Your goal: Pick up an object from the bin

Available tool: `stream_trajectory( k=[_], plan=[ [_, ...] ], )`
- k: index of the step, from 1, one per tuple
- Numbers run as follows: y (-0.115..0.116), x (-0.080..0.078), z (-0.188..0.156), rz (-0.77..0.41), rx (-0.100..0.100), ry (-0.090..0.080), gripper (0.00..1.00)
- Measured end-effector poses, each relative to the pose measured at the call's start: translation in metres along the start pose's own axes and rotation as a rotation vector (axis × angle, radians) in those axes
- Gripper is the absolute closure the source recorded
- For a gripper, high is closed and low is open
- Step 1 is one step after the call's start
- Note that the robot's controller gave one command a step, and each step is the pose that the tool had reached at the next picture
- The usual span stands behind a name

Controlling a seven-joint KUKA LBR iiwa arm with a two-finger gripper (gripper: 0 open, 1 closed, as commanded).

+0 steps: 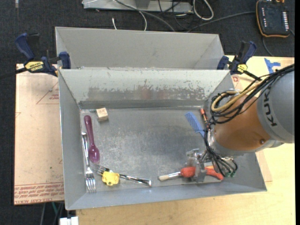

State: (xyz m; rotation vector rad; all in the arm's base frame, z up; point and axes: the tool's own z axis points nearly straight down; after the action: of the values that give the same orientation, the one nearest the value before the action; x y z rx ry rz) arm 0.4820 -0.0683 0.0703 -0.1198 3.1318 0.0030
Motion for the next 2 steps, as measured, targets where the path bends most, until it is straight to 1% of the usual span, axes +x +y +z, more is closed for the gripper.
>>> stream_trajectory(
  k=[2],
  plan=[
    [0.0005, 0.0001, -0.0061, -0.001, -0.001, 0.000, 1.00]
  ],
)
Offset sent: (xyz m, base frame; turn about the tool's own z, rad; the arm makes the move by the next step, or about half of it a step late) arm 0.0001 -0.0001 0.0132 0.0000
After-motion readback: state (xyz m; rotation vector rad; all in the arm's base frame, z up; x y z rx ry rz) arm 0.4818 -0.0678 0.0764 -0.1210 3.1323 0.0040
